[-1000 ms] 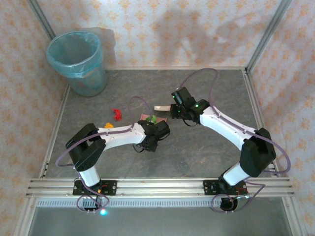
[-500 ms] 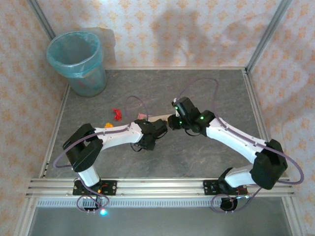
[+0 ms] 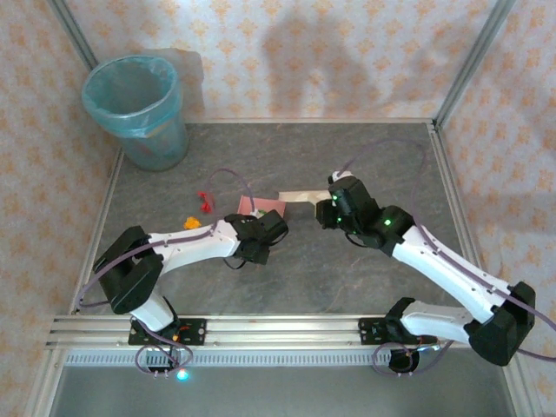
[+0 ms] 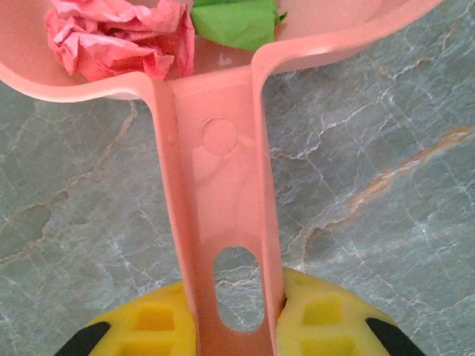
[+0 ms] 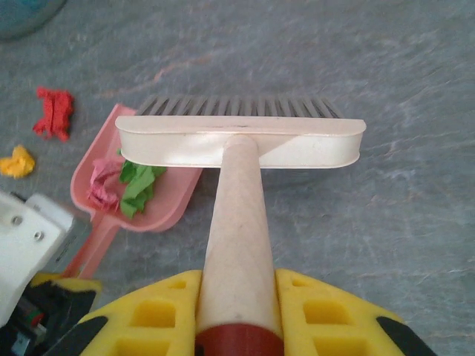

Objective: Sweep away the paper scraps from the table

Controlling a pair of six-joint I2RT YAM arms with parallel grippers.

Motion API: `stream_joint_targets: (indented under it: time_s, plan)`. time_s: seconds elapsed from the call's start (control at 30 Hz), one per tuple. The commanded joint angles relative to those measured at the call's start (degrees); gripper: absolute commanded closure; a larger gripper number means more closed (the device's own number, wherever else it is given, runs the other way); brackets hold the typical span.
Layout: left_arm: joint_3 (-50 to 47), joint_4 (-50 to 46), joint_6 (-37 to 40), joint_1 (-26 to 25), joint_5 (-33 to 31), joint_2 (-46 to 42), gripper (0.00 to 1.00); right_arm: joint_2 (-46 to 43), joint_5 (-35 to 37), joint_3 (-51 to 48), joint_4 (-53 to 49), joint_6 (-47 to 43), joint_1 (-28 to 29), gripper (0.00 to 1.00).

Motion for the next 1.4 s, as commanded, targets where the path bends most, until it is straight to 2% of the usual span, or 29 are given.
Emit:
stream_joint_targets:
  time_s: [0.0, 0.23, 0.3, 0.43, 0.63, 0.83, 1.03, 1.37]
  plan:
    - [-0.3, 1.1, -1.1, 0.1, -3.7, -2.6, 1.0, -2.7, 10.7, 1.6, 0.4, 4.1, -1.8, 1.0]
    - [1.8, -3.5, -3.6, 0.3, -5.1, -5.7, 1.0, -13.4, 16.8, -15.9, 19.8, 8.6, -5.3, 1.0]
    - [3.3, -6.0, -4.4, 0.2, -5.6, -6.6, 1.0, -14.4, 17.4, -18.6, 22.0, 9.8, -5.8, 1.0]
    - [7.8, -11.2, -5.5, 0.4, -6.3, -8.7, 1.0, -14.6, 13.7, -19.5, 23.7, 9.8, -6.6, 1.0]
    - [18.3, -20.5, -5.6, 3.7, -6.1, -10.3, 1.0, -12.0, 2.9, -25.5, 35.7, 11.7, -6.6, 1.0]
    - [32.0, -28.4, -3.1, 11.5, -3.9, -8.9, 1.0, -9.7, -1.1, -26.9, 40.0, 12.2, -6.6, 1.0]
    - [48.7, -36.3, 0.1, 20.7, -0.8, -3.0, 1.0, -9.9, -2.5, -28.0, 41.4, 12.3, -6.5, 1.0]
    - [73.1, -40.8, 1.1, 34.4, 7.4, 7.4, 1.0, -8.6, -3.0, -27.8, 41.3, 12.8, -6.5, 1.0]
